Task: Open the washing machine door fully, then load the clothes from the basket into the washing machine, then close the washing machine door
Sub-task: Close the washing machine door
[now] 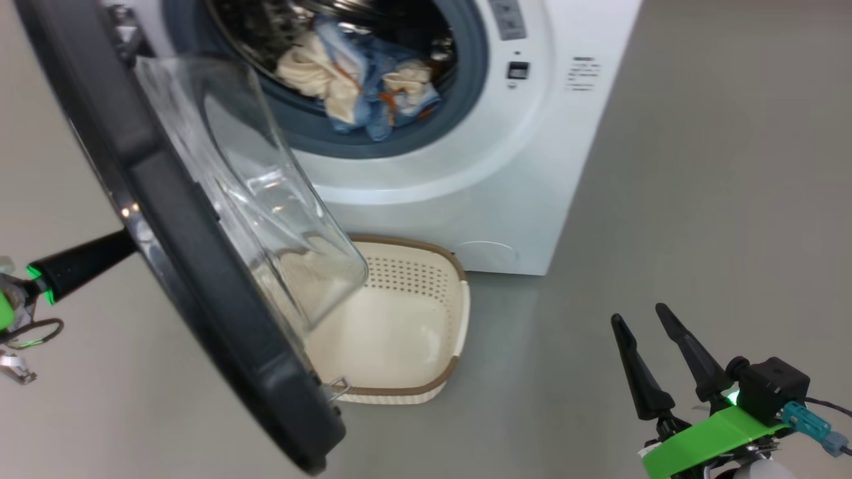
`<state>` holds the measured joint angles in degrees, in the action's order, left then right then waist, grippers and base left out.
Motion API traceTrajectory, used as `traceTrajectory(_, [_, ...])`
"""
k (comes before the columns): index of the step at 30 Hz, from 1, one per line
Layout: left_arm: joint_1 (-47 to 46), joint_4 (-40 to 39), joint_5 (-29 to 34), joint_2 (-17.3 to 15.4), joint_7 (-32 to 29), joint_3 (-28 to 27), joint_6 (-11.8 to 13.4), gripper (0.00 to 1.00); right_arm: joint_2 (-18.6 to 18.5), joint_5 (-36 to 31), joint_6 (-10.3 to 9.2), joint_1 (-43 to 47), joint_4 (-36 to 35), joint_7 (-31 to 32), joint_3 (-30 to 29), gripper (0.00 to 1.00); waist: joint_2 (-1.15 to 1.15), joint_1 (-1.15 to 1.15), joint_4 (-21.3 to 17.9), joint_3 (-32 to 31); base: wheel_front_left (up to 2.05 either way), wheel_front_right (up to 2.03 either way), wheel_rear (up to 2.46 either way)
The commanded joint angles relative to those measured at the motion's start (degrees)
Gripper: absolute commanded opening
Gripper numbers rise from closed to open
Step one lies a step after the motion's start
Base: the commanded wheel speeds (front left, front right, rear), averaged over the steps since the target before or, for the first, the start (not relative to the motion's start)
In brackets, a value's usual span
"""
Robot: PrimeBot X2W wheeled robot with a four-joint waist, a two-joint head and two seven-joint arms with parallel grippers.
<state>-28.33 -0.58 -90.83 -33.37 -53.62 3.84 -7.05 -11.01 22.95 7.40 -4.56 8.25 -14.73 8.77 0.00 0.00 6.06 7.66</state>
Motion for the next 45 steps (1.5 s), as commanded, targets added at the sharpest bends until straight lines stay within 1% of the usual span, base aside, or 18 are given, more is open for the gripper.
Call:
traceTrajectory(1, [-3.7, -1.6, 0.4, -2.0, 0.2, -2.6, -0.4, 0.0, -0.1, -0.5, 0.09, 0.2, -1.7, -0.3, 1.1, 1.0, 0.0, 0.0, -2.7, 0.5, 0.0, 0.0, 0.0])
traceTrajectory(12, [-5.8, -0.4, 2.0, -1.5, 2.9, -3.2, -0.4, 0.0, 1.2, -1.0, 0.09, -0.4, -2.4, -0.3, 0.7, 1.0, 0.0, 0.0, -9.1, 2.4, 0.0, 0.0, 0.0])
traceTrajectory(19, [-7.0, 0.4, 2.6, -1.9, 4.9, -3.4, -0.4, 0.0, 1.7, -1.1, 0.09, -0.6, -2.7, -0.3, 0.3, 1.0, 0.0, 0.0, -11.4, 3.3, 0.0, 0.0, 0.0])
traceTrajectory(25, [-6.8, 0.5, 2.8, -1.7, 6.5, -2.9, -0.4, 0.0, 1.8, -1.3, 0.09, -0.4, -2.6, -0.3, -0.2, 1.0, 0.0, 0.0, -11.2, 3.1, 0.0, 0.0, 0.0])
traceTrajectory(34, [-3.2, 0.6, 2.3, -2.0, 9.2, -3.8, -0.4, 0.0, 1.7, -1.4, 0.09, -0.7, -2.4, -0.3, -0.1, 1.0, 0.0, 0.0, -9.1, 2.4, 0.0, 0.0, 0.0])
traceTrajectory(36, [-1.6, 0.2, 3.0, -2.3, 10.3, -4.0, -0.4, 0.0, 1.6, -1.3, 0.09, -0.6, -2.3, -0.3, 0.0, 1.0, 0.0, 0.0, -8.7, 2.2, 0.0, 0.0, 0.0])
traceTrajectory(37, [-0.7, 0.1, 3.1, -2.3, 10.8, -4.0, -0.4, 0.37, 1.5, -1.3, 0.09, -0.7, -2.3, -0.3, 0.0, 1.0, 0.0, 0.0, -8.5, 2.0, 0.0, 0.0, 0.0])
traceTrajectory(39, [1.1, -0.2, 3.3, -2.4, 12.3, -4.5, -0.4, 0.92, 1.4, -1.2, 0.09, -0.6, -2.2, -0.3, 0.2, 1.0, 0.0, 0.0, -8.1, 1.7, 0.0, 0.0, 0.0])
traceTrajectory(40, [2.0, -0.3, 3.2, -2.2, 12.9, -4.5, -0.4, 1.0, 1.3, -1.2, 0.09, -0.5, -2.2, -0.3, 0.2, 1.0, 0.0, 0.0, -7.8, 1.4, 0.0, 0.0, 0.0])
traceTrajectory(45, [6.9, 0.0, 3.7, -2.1, 16.5, -5.0, -0.4, 1.0, 0.9, -1.0, 0.09, 0.2, -2.1, -0.3, 0.1, 1.0, 0.0, 0.0, -6.7, 0.5, 0.0, 0.0, 0.0])
